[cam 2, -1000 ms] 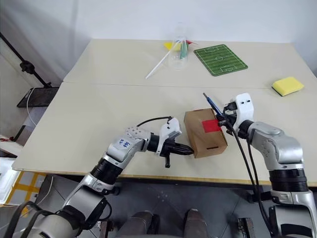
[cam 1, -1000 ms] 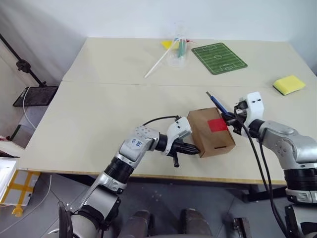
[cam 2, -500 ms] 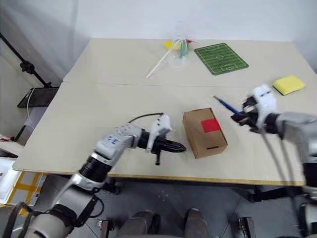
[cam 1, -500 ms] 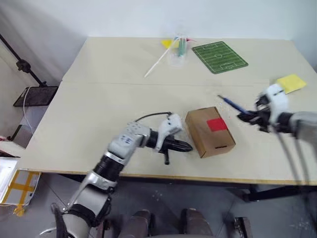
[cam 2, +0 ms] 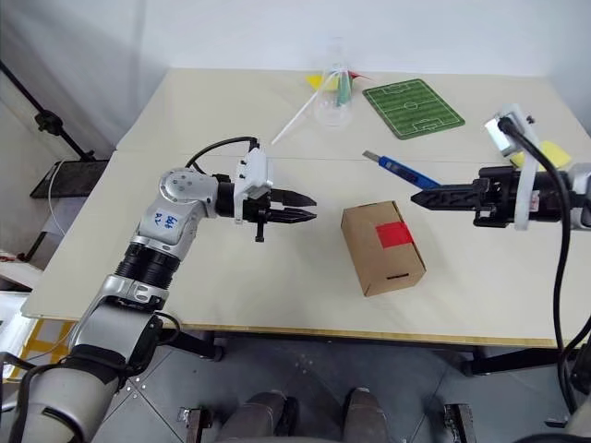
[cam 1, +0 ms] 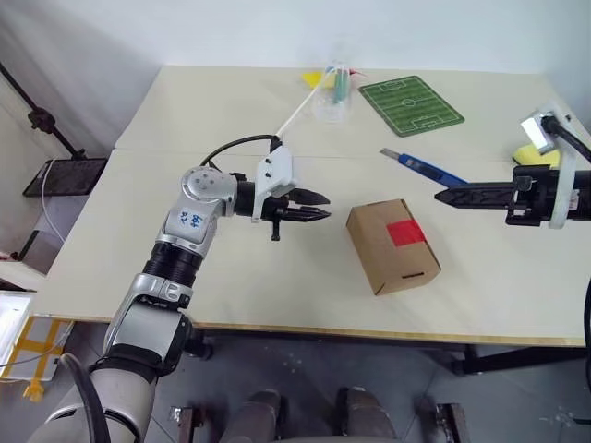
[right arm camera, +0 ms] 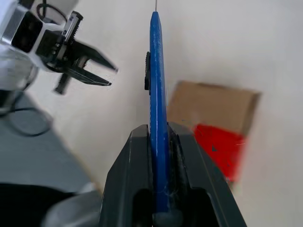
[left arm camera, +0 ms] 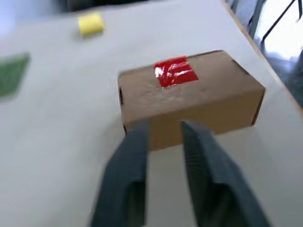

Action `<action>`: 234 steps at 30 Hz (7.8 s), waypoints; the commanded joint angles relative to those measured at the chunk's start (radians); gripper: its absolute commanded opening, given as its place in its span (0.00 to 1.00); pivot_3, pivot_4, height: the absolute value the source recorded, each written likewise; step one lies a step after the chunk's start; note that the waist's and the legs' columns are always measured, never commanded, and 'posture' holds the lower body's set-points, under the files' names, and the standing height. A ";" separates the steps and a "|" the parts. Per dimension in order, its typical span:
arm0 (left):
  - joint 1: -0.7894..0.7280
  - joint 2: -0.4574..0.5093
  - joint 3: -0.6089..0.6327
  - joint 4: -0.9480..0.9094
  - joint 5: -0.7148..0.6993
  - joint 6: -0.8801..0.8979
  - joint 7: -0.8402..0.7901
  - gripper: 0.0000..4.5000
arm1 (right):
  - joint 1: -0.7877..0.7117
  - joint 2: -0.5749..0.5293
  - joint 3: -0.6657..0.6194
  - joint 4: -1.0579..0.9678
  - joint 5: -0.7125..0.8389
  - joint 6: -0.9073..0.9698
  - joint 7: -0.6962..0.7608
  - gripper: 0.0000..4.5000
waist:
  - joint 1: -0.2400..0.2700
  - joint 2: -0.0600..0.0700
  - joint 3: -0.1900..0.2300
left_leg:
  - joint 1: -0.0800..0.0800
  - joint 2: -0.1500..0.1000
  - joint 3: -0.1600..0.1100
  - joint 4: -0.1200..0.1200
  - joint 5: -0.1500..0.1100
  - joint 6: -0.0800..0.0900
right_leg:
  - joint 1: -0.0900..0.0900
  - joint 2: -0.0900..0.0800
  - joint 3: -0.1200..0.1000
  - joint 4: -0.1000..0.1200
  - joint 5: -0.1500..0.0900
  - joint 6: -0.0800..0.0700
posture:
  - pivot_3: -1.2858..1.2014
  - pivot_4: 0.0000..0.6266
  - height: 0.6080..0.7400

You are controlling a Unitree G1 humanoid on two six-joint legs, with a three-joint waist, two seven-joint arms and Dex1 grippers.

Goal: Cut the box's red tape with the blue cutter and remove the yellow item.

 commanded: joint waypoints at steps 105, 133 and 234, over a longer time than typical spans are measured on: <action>-0.046 -0.029 -0.030 0.003 0.055 -0.274 -0.004 0.58 | 0.350 0.230 -0.024 -0.282 0.749 -0.487 -0.753 0.04 | -0.008 -0.003 0.002 | 0.000 -0.001 0.000 0.001 0.001 0.004 | 0.001 0.001 -0.003 0.002 0.001 0.002 | 0.52 0.24 1.00; -0.020 -0.378 -0.066 0.087 0.131 0.127 0.438 0.00 | 0.462 -0.326 -0.192 -0.334 0.381 -0.365 -0.557 0.04 | 0.017 -0.004 0.003 | 0.000 -0.003 0.001 0.001 0.001 0.006 | 0.005 0.000 -0.001 -0.005 0.002 0.004 | 0.52 0.24 1.00; 0.057 -0.453 -0.263 0.356 0.389 0.285 0.416 0.00 | -0.731 -0.345 1.340 0.005 -0.396 0.005 0.605 0.04 | 0.027 -0.016 -0.008 | 0.016 -0.002 -0.009 -0.012 -0.006 0.002 | 0.018 -0.003 -0.003 -0.019 0.002 0.004 | 0.52 0.24 1.00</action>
